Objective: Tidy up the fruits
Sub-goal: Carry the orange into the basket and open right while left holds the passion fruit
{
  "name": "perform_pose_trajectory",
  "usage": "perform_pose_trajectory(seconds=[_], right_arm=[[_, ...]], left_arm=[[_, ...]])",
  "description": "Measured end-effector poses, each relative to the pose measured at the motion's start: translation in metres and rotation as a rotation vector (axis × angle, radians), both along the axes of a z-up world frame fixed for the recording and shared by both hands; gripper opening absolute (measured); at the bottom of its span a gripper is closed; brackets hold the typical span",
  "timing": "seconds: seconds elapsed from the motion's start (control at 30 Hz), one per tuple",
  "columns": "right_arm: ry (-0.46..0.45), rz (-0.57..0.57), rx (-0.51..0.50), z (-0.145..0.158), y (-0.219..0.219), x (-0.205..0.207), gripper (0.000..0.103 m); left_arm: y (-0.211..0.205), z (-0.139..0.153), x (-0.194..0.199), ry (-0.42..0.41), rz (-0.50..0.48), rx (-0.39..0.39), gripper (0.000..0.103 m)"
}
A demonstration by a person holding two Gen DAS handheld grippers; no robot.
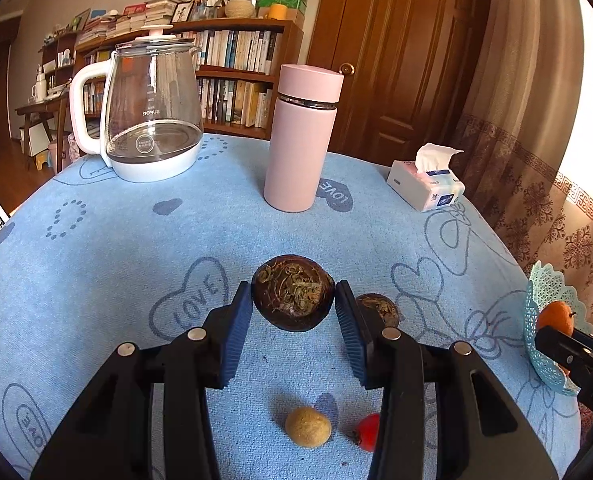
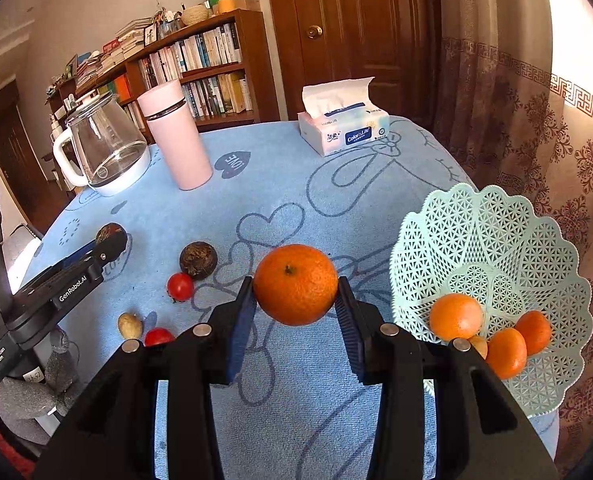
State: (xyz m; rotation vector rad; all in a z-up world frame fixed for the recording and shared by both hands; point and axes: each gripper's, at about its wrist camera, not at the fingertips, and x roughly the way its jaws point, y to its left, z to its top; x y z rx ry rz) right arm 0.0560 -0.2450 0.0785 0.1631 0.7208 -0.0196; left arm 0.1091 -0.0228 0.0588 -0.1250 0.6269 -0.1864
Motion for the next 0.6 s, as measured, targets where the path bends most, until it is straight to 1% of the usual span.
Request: perform_pose_trajectory(seconds=[0.3, 0.43, 0.6], right_arm=[[-0.020, -0.125, -0.002, 0.009, -0.043, -0.016, 0.041], [-0.001, -0.190, 0.044, 0.005, -0.070, -0.020, 0.041], [0.016, -0.256, 0.048, 0.000, -0.094, -0.023, 0.041]], left_arm=[[-0.006, 0.003, -0.005, -0.018, -0.018, 0.009, 0.043], [-0.010, 0.003, -0.007, -0.021, -0.027, 0.015, 0.043], [-0.015, 0.004, -0.010, -0.027, -0.041, 0.023, 0.043]])
